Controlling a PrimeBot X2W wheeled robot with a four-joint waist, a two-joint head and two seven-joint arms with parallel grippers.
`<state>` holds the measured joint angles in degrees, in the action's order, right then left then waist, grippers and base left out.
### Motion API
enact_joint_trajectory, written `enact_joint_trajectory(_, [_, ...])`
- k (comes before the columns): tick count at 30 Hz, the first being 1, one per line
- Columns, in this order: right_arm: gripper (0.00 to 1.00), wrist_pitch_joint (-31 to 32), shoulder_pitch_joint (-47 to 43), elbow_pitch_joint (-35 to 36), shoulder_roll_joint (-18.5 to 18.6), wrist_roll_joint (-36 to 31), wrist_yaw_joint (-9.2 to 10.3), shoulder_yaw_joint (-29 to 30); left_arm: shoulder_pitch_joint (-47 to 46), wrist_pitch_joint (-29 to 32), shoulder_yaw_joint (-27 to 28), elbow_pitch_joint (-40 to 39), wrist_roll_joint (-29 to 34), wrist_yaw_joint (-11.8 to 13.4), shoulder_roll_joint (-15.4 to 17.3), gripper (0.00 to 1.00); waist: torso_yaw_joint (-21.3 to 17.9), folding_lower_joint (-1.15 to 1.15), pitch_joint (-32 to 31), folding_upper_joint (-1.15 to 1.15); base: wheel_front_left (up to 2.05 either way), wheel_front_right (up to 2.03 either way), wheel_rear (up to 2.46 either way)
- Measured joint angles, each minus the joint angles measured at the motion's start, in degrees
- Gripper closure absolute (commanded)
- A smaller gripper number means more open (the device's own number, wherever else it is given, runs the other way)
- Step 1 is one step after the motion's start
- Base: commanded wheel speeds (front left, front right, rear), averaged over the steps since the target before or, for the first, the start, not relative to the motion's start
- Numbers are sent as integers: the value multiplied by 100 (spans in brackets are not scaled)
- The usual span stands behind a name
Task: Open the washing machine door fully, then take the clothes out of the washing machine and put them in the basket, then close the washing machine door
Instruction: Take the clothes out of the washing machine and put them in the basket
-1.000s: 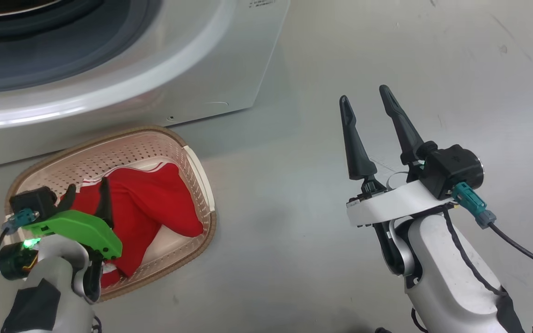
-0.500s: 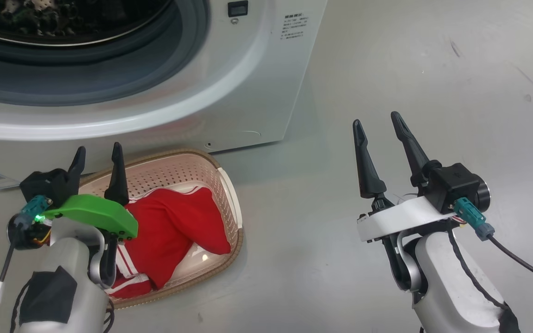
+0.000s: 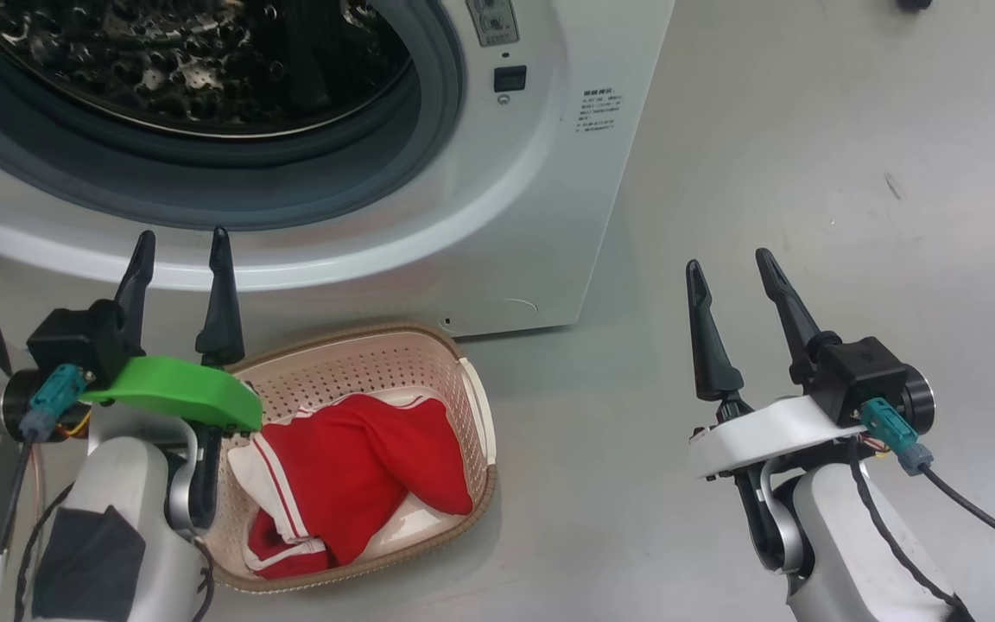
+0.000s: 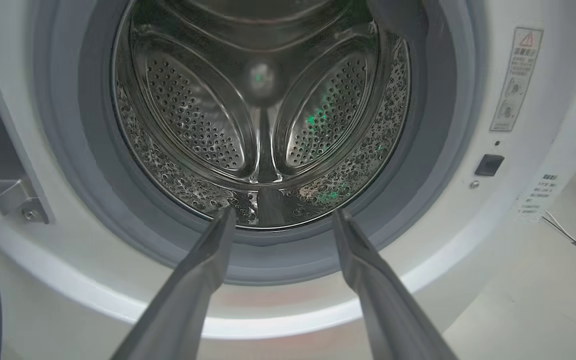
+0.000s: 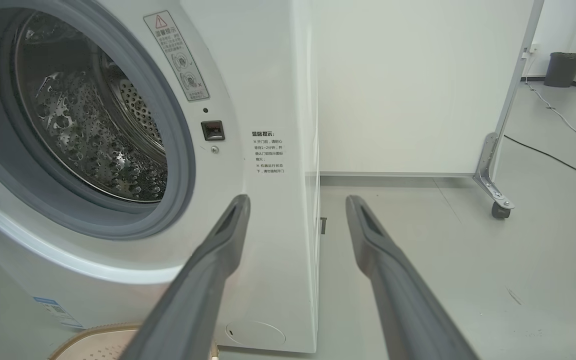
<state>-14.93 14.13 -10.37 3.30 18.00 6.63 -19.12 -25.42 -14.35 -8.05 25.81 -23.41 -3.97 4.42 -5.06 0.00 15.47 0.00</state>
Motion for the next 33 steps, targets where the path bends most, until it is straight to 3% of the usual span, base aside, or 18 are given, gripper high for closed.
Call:
enact_joint_trajectory(17, [0, 0, -601, -113, 30, -51, -63, 148, 1324, 30, -98, -698, 182, 316, 99, 0, 263, 0, -792, 0, 0, 0, 0])
enact_joint_trajectory(33, [0, 0, -992, -142, 25, -80, -124, 149, 2291, 292, -162, -1433, 435, 679, 209, 0, 279, 0, -1212, 0, 0, 0, 0])
